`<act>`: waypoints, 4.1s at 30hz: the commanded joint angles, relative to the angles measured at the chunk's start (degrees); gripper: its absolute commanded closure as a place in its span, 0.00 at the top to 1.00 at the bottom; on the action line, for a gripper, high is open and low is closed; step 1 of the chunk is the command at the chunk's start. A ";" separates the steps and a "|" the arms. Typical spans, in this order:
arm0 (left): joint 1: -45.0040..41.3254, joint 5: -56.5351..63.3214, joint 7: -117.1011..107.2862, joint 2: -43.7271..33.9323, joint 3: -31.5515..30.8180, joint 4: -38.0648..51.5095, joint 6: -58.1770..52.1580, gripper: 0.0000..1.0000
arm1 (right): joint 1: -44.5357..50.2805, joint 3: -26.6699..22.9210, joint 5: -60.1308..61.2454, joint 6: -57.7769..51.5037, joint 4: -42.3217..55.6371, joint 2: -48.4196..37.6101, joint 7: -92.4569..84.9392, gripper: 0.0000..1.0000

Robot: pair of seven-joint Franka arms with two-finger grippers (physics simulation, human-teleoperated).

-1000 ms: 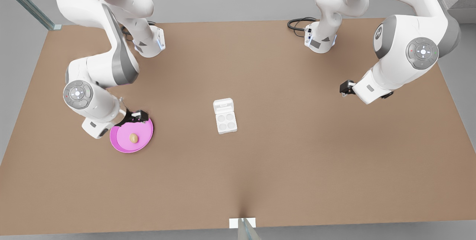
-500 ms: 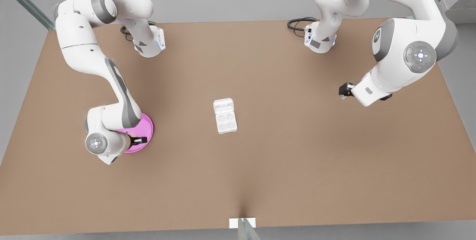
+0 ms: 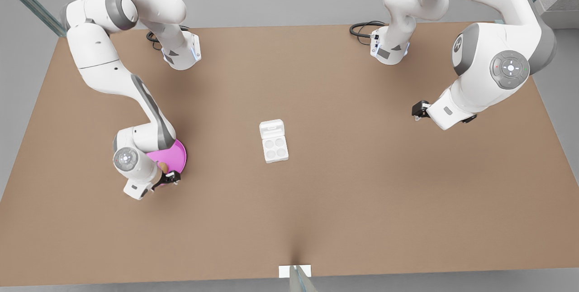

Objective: Pack egg into the box and close the box lid

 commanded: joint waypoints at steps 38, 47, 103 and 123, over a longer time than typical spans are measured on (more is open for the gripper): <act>0.00 -0.23 0.00 1.25 0.03 -0.06 -0.09 1.00 | -10.38 2.49 -1.37 15.98 -16.42 -4.23 -2.12 1.00; 0.00 -0.23 0.00 1.43 0.03 -0.06 -0.09 1.00 | -9.86 2.58 -1.28 15.98 -17.38 -4.06 -1.07 1.00; 0.09 -0.23 -0.09 3.62 0.03 0.03 0.79 1.00 | 24.86 11.63 8.91 -2.83 8.20 3.68 45.86 0.39; -2.97 -0.14 0.00 4.94 0.03 -0.06 -0.79 1.00 | 21.10 11.45 -0.67 -5.70 25.23 2.10 11.90 1.00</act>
